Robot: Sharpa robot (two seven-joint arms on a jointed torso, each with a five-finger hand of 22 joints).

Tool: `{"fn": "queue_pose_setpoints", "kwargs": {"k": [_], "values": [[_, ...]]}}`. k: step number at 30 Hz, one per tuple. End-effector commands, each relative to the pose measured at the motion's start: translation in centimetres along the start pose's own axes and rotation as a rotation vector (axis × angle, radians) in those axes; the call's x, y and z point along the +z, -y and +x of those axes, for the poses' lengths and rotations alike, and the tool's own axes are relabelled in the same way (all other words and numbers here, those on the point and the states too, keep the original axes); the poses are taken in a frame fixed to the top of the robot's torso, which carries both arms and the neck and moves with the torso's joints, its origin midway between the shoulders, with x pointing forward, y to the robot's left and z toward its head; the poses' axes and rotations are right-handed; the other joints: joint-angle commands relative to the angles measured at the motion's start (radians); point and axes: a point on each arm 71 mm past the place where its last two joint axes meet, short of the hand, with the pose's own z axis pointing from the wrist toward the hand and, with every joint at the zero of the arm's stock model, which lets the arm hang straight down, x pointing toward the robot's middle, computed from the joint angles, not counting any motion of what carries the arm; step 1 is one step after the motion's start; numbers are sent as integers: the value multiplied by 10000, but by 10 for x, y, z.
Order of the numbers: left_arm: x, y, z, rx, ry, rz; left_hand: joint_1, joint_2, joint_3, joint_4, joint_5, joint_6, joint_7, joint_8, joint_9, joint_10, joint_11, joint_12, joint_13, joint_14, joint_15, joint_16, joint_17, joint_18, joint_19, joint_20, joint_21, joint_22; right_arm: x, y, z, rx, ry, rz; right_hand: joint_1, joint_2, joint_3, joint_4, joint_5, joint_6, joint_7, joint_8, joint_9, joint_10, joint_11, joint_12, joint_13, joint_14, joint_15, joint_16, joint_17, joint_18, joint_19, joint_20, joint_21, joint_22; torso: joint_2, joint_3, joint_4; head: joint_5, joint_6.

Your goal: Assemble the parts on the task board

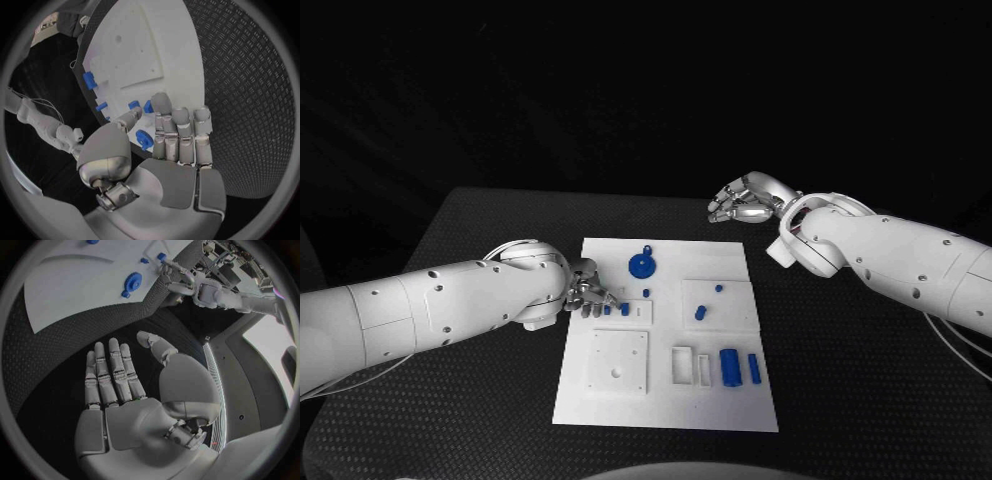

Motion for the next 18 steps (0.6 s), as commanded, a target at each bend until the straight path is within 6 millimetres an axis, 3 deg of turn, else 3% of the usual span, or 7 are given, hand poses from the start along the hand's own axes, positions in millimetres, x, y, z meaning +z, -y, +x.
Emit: {"fn": "queue_pose_setpoints", "kwargs": {"k": [1, 4, 6, 10, 12, 14, 18], "values": [[-1, -4, -4, -195, 503, -244, 12, -188, 49, 207, -23, -105, 1, 8, -8, -74, -3, 14, -16, -93, -27, 29, -29, 49, -65, -1166, -67, 155, 0, -1, 0, 1, -17, -86, -52, -30, 9, 31, 46, -65, -11, 0, 7, -36, 9, 42, -12, -40, -54, -34, 17, -183, -57, 17, -43, 108, -2, 1, 8, -14, 13], [-2, -7, -10, -394, 768, -327, 4, -362, 149, 648, -39, -118, 0, 45, 5, -75, -4, 38, -8, -96, -28, 55, -49, 41, -74, -1173, -65, 159, 0, 0, 0, 1, -11, -77, -56, -28, 8, 34, 50, -66, -11, 0, 7, -36, 9, 42, -12, -40, -54, -34, 17, -183, -57, 17, -42, 109, -3, 1, 12, -23, 26], [-4, -7, -15, -571, 998, -306, -47, -76, 103, 977, -19, -185, 21, 43, 4, -131, 25, 23, -13, -155, -11, 45, -72, 24, -143, -1162, -78, 168, 0, 0, 0, 4, -12, -78, -58, -28, 7, 35, 52, -66, -11, 0, 7, -36, 9, 42, -12, -40, -53, -34, 17, -184, -57, 17, -42, 109, -4, 7, 6, -12, 41], [-8, -6, -30, -1482, 1756, 131, 334, 443, -211, 915, 351, -644, 208, -98, -45, -598, 103, -171, -83, -497, 43, -176, -220, -37, -415, -1107, -198, 154, 0, 0, -1, 3, -4, -70, -60, -25, 8, 38, 56, -66, -11, 0, 7, -36, 9, 42, -12, -40, -53, -34, 18, -183, -57, 16, -42, 110, -3, 9, 10, -29, 74], [-11, -3, -38, -2257, 2071, 652, 686, 341, -281, 682, 872, -782, 257, -111, -52, -735, 134, -198, -90, -574, 87, -233, -295, -69, -498, -1080, -254, 146, 0, 0, -1, 0, 8, -59, -60, -24, 9, 38, 58, -66, -12, 0, 7, -36, 9, 42, -12, -39, -53, -34, 18, -183, -57, 16, -42, 110, -3, 7, 13, -38, 91], [-13, 0, -44, -3079, 2440, 1429, 1071, 143, -270, 452, 882, -1272, 475, -323, -154, -1280, 341, -467, -202, -1018, 307, -543, -479, -177, -869, -928, -545, 68, 0, 1, -1, -2, 12, -51, -59, -22, 10, 39, 59, -66, -12, 0, 7, -36, 9, 42, -12, -39, -53, -34, 18, -183, -57, 16, -42, 110, -1, 6, 15, -51, 112], [-16, 5, -60, -4061, 3934, 2902, 2539, -291, 26, -452, 633, -2326, 990, -937, -706, -2588, 983, -1380, -646, -2237, 1180, -1648, -1123, -461, -2254, -109, -1697, -269, -1, 2, -2, -10, 50, -27, -58, -19, 12, 40, 63, -66, -12, 1, 7, -36, 8, 42, -12, -39, -54, -34, 18, -182, -57, 15, -42, 111, -2, 14, 8, -62, 159]]}}
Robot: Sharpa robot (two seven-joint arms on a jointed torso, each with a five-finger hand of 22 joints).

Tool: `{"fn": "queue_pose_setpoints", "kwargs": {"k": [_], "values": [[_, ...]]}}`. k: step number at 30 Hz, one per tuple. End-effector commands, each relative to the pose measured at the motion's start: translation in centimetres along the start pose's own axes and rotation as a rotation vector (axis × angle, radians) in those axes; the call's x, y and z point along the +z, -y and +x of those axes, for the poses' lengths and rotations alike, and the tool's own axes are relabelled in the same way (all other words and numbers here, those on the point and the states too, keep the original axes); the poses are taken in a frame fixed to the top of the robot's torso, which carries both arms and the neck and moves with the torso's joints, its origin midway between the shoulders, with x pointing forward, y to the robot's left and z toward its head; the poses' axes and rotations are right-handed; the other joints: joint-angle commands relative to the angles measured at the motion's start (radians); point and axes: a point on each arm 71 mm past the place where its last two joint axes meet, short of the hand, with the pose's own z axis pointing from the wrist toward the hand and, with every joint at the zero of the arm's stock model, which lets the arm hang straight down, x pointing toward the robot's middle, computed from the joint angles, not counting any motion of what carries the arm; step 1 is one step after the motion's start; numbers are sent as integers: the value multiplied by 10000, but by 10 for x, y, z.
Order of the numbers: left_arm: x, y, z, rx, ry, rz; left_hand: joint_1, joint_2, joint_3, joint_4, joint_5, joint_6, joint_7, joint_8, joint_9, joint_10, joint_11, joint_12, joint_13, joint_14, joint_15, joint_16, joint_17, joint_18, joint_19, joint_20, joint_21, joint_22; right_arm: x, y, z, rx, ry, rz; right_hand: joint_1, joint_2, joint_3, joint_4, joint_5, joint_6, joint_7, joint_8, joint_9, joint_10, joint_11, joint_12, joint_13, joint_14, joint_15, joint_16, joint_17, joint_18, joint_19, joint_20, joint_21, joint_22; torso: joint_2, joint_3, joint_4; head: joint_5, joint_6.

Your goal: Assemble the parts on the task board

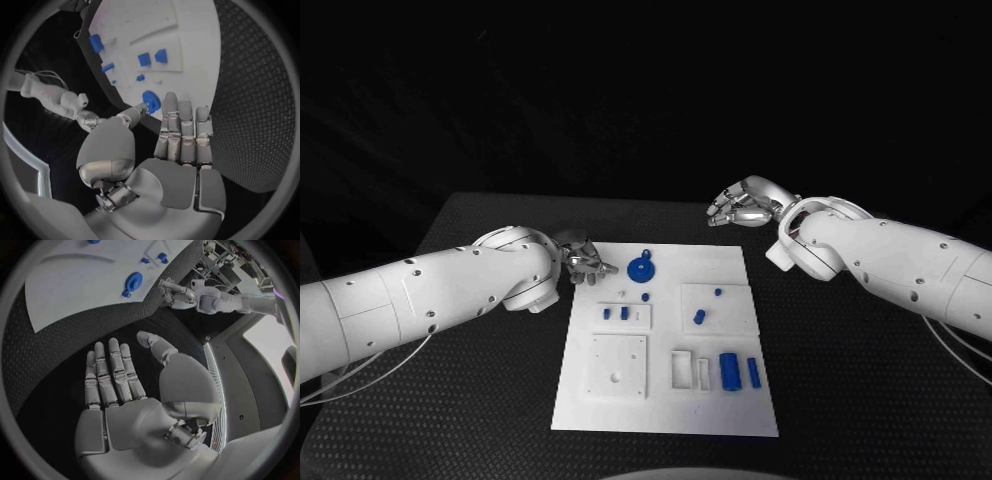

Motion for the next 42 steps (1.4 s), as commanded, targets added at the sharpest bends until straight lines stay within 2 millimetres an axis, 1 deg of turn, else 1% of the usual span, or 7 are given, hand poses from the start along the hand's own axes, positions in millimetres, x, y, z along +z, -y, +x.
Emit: {"fn": "queue_pose_setpoints", "kwargs": {"k": [1, 4, 10, 13, 17, 21, 42], "values": [[-1, 16, -14, -1826, 1703, 2193, 972, -144, 77, -752, -76, -456, 228, -276, -315, -634, 385, -576, -299, -506, 512, -702, -440, -203, -592, -349, -589, -203, -1, 0, -1, -5, 25, -56, -58, -18, 13, 40, 64, -67, -12, 1, 8, -36, 8, 43, -12, -39, -54, -34, 10, -183, -57, 15, -42, 113, 3, 10, -2, -13, 54], [-2, 26, -15, -1345, 2172, 3237, 1994, -194, 110, -1632, 34, -566, 308, -357, -612, -800, 582, -1125, -630, -561, 747, -1202, -791, -142, -662, -109, -852, -281, -2, 2, -3, -11, 46, -12, -55, -18, 15, 39, 66, -67, -12, 1, 8, -36, 7, 43, -12, -39, -54, -34, 10, -182, -57, 14, -42, 114, 13, 5, 11, -43, 79], [1, 47, -3, 779, 2013, 4901, 2855, -88, 174, -2531, 17, -557, 151, -501, -1025, -685, 707, -2071, -1167, -343, 844, -1493, -996, -91, -551, 12, -1041, -273, 0, 2, -2, -8, 53, -23, -50, -18, 18, 38, 67, -66, -13, 1, 8, -35, 7, 43, -12, -38, -55, -34, 11, -181, -58, 13, -41, 114, 16, -3, -18, -29, 131], [4, 55, 6, 2027, 2017, 5381, 2831, -91, 126, -2557, -404, -541, 156, -537, -1188, -644, 798, -2532, -1374, -289, 847, -1550, -1023, -96, -487, 20, -1130, -252, 0, 1, -1, -3, 40, -45, -48, -17, 20, 37, 68, -66, -13, 1, 9, -34, 7, 44, -12, -38, -56, -33, 11, -181, -58, 12, -41, 115, 8, -3, -20, -36, 152], [7, 61, 16, 3279, 1845, 5678, 2786, -131, 116, -2462, -464, -425, 150, -563, -1300, -638, 825, -2939, -1538, -191, 813, -1530, -1009, -80, -391, -5, -1158, -204, 1, -1, 0, 10, 8, -88, -46, -15, 22, 37, 68, -66, -13, 2, 9, -34, 7, 44, -11, -37, -57, -33, 11, -180, -57, 12, -41, 116, 17, 5, -24, -32, 181], [10, 65, 27, 4514, 1485, 5964, 2843, -145, 84, -2363, -571, -321, 86, -662, -1472, -518, 878, -3486, -1945, 161, 609, -1221, -850, -38, -46, -181, -1029, -46, 2, -2, 1, 21, -17, -112, -45, -13, 24, 37, 69, -66, -13, 2, 9, -33, 7, 45, -11, -36, -57, -33, 11, -180, -56, 11, -41, 116, 16, -3, -30, -54, 187], [22, 65, 56, 5610, 410, 6016, 2921, 70, 17, -2440, -416, -65, 128, -731, -1669, -223, 851, -4012, -2423, 544, 471, -782, -638, 1, 340, -345, -870, 196, 3, -5, 4, 48, -76, -189, -47, -8, 27, 40, 70, -65, -13, 4, 10, -31, 7, 46, -11, -34, -59, -32, 13, -180, -55, 12, -40, 119, 25, -2, -30, -110, 179]]}}
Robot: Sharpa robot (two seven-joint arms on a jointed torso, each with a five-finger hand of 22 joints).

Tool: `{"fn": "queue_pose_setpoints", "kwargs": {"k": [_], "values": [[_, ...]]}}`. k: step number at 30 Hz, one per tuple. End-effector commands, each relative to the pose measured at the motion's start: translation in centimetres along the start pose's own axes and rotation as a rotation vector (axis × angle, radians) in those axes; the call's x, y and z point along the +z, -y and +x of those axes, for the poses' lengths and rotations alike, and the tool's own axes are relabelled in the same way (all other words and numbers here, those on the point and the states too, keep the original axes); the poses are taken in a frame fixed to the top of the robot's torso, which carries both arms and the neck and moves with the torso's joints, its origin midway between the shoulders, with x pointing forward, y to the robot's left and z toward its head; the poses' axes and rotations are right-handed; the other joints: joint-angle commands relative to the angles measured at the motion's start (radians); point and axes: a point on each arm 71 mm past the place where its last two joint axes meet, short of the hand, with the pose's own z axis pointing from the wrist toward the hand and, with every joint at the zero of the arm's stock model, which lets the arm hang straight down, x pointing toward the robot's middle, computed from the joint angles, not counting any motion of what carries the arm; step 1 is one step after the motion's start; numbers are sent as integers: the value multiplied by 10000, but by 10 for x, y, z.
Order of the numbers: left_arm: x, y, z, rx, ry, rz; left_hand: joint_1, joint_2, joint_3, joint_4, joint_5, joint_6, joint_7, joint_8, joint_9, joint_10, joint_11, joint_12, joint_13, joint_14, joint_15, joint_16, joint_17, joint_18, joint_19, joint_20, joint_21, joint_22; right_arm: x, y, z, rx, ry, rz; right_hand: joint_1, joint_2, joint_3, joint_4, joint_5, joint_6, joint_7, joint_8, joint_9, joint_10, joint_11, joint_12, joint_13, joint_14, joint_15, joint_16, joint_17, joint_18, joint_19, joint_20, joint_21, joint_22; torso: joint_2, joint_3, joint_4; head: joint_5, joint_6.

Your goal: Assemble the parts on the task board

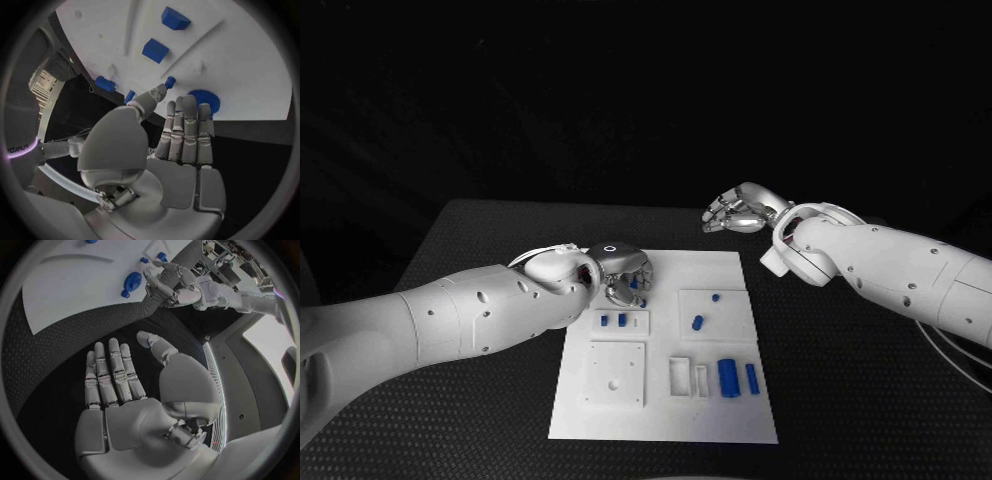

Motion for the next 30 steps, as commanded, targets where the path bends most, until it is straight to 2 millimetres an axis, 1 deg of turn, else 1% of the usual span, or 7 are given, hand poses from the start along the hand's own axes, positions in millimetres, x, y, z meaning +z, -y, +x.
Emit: {"fn": "queue_pose_setpoints", "kwargs": {"k": [1, 9, 10, 12, 17, 20, 30], "values": [[2, 6, 4, 158, -460, 350, -19, 109, -61, 8, 76, 113, 15, -34, -31, 131, -14, -72, -50, 117, -2, 140, 50, -11, 110, -385, 70, 87, 0, -2, 1, 7, -44, -127, -48, -9, 27, 40, 31, -74, -5, 4, 10, -31, 7, 46, -10, -35, -58, -32, 16, -180, -56, 12, -40, 122, 4, -4, -5, -25, -11], [2, 5, 6, 139, -661, 343, -20, 152, -69, -2, 156, 129, 19, -51, -60, 174, -20, -136, -113, 134, -14, 251, 105, 0, 153, -400, 102, 132, 0, -1, 0, 5, -35, -125, -48, -9, 27, 41, 30, -74, -5, 4, 11, -31, 6, 46, -10, -34, -59, -32, 17, -180, -55, 12, -40, 123, -6, 2, 12, -49, -52], [2, 5, 6, 138, -675, 330, -44, 151, -37, 8, 742, 71, 27, -88, -79, 165, 3, -170, -140, 149, -9, 310, 134, -6, 165, -390, 116, 147, 0, -1, 0, 5, -34, -122, -48, -9, 27, 41, 30, -74, -5, 4, 11, -31, 6, 46, -10, -34, -59, -32, 17, -180, -55, 12, -40, 123, -10, 1, 13, -52, -56], [2, 4, 6, 141, -697, 283, -38, 177, -28, -27, 1216, 47, 17, -108, -97, 161, 14, -218, -181, 147, -3, 382, 170, 5, 177, -393, 138, 173, 0, -1, 0, 5, -37, -122, -48, -9, 27, 40, 30, -74, -5, 4, 11, -31, 6, 46, -10, -34, -59, -32, 17, -180, -55, 12, -40, 123, -9, -1, 16, -63, -58], [3, 4, 8, 135, -882, 254, -9, 256, -42, -90, 1326, 125, 35, -79, -101, 229, -12, -242, -223, 116, -12, 456, 202, 23, 192, -399, 170, 198, 0, -1, 0, 6, -37, -128, -48, -9, 28, 40, 31, -74, -5, 4, 11, -31, 6, 46, -10, -34, -59, -32, 17, -180, -56, 12, -40, 124, -9, -4, 13, -64, -63], [4, 3, 9, 137, -879, 221, 4, 339, -22, -162, 1573, 130, 47, -92, -126, 257, -6, -287, -284, -2, -2, 434, 179, 6, 130, -387, 149, 195, -1, -1, 0, 7, -36, -128, -48, -9, 28, 40, 31, -74, -5, 5, 11, -31, 6, 46, -10, -35, -59, -32, 17, -180, -56, 12, -40, 124, -3, -8, 9, -73, -58], [7, 3, 12, 115, -980, 168, -116, 447, -2, -111, 1575, 74, 60, -140, -174, 16, 61, -363, -462, -193, 75, 223, 36, -23, -3, -323, 42, 164, -1, -4, 1, 19, -5, -229, -44, -9, 31, 38, 34, -72, -6, 6, 12, -30, 4, 47, -10, -33, -60, -32, 18, -179, -55, 11, -40, 125, 12, -4, 4, -93, -60]]}}
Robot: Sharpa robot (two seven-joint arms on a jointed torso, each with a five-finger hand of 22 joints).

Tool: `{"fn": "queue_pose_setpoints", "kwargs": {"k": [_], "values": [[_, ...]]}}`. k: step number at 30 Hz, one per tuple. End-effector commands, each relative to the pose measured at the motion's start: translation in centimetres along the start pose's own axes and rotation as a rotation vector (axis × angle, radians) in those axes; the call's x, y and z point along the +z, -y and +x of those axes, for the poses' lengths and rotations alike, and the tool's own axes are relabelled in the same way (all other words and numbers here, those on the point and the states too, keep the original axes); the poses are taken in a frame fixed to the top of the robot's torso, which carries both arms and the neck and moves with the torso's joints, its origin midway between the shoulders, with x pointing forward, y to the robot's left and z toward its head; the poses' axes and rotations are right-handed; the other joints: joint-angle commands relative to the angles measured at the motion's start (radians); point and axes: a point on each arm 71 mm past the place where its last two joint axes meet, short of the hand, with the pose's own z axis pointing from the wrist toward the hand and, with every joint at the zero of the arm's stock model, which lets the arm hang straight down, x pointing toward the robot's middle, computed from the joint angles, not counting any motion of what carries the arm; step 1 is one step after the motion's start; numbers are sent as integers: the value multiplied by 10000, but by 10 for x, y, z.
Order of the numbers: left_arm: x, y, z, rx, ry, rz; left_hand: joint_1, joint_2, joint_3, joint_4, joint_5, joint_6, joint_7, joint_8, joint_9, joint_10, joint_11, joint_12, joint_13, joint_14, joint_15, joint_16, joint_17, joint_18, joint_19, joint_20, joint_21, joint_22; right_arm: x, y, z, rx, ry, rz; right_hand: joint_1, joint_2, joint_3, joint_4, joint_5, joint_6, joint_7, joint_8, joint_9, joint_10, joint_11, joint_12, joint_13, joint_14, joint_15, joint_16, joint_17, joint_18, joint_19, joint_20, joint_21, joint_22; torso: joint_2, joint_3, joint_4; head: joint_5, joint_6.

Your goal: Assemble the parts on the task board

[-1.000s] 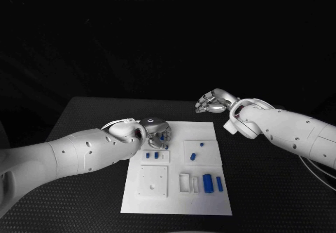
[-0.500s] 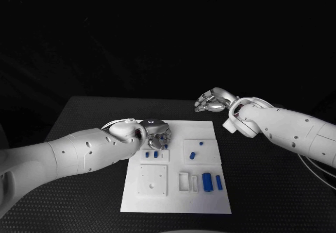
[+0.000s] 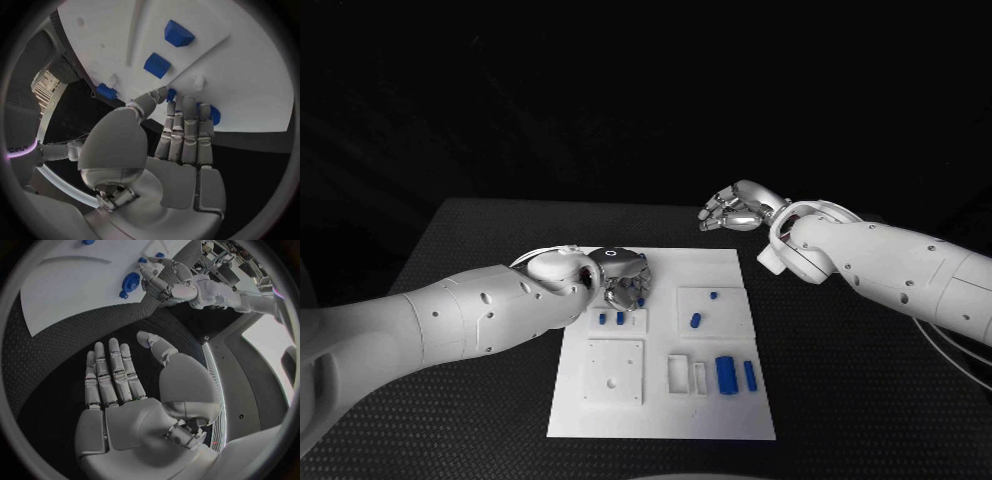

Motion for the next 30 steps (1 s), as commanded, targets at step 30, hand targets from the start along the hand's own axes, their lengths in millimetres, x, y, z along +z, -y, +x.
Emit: {"fn": "queue_pose_setpoints", "kwargs": {"k": [30], "values": [[8, 4, 11, 470, -567, -76, 229, 368, 54, -136, -19, -21, 134, -70, -116, 199, -56, 86, -259, 382, -103, 502, 153, 110, 278, -396, 183, 223, 0, -2, 0, -2, -15, -141, -36, -13, 40, 34, 44, -70, -6, 10, 15, -27, -2, 48, -9, -31, -63, -31, 13, -178, -53, 11, -40, 130, -15, 6, 2, -68, -58]]}}
